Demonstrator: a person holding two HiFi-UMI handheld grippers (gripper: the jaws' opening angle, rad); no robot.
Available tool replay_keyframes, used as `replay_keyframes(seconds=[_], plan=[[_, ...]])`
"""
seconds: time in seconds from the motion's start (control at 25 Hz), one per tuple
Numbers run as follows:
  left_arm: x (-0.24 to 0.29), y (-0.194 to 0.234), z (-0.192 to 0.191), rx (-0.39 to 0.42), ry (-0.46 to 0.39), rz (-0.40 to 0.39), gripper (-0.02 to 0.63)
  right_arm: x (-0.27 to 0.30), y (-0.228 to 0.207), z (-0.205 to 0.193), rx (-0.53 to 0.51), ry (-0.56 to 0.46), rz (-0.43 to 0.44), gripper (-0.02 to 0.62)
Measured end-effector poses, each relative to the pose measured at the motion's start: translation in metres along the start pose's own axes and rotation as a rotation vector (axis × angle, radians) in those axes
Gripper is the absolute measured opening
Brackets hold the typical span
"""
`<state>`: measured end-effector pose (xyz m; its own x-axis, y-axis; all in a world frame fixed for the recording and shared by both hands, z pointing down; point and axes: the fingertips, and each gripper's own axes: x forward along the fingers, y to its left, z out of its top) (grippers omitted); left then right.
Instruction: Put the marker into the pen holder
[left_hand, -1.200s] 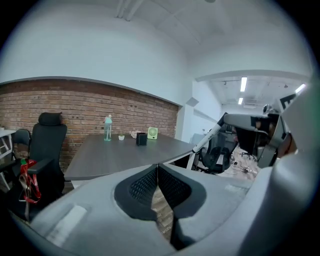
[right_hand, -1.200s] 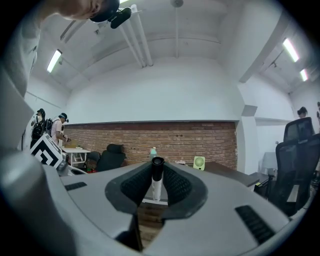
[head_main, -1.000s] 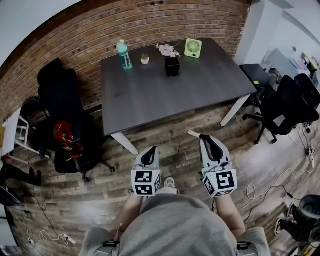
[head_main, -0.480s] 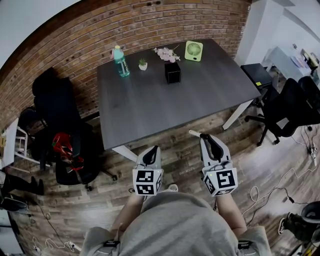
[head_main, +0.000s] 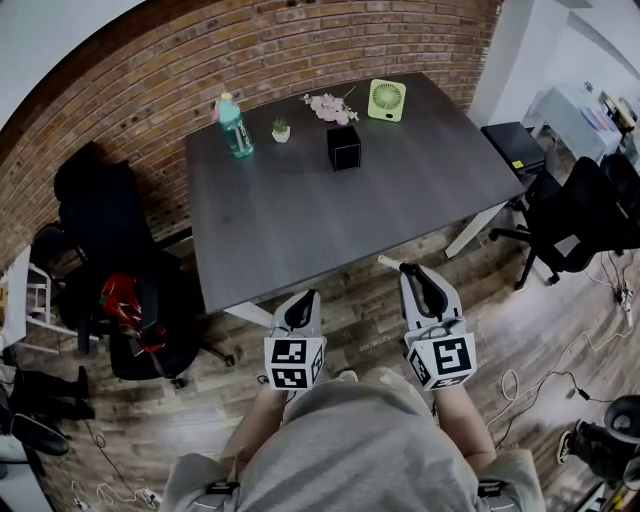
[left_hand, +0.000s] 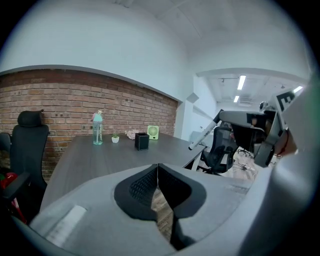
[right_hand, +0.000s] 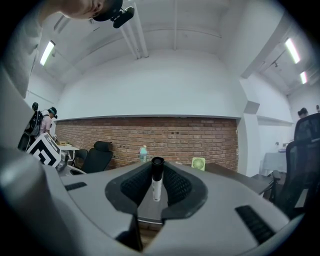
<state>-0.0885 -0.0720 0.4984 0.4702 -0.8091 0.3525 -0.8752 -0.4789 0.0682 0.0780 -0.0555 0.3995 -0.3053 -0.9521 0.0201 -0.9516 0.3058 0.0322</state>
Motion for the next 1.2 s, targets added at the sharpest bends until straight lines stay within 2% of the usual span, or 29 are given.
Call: replay_keyframes(seconds=[0.24, 0.48, 1.2], plan=[[0.015, 0.006, -0.003, -0.018, 0.026, -0.003, 0.017, 0.015, -0.006, -0.006, 0.004, 0.022, 0.005, 0.072], [0.041, 0.023, 0.003, -0.032, 0.023, 0.026, 0.017, 0.049, -0.017, -0.01, 0.002, 0.019, 0.031, 0.072], [0.155, 0.08, 0.071, -0.068, -0.003, 0.11, 0.017, 0.192, -0.086, 0.01, -0.02, -0.006, 0.089, 0.072]])
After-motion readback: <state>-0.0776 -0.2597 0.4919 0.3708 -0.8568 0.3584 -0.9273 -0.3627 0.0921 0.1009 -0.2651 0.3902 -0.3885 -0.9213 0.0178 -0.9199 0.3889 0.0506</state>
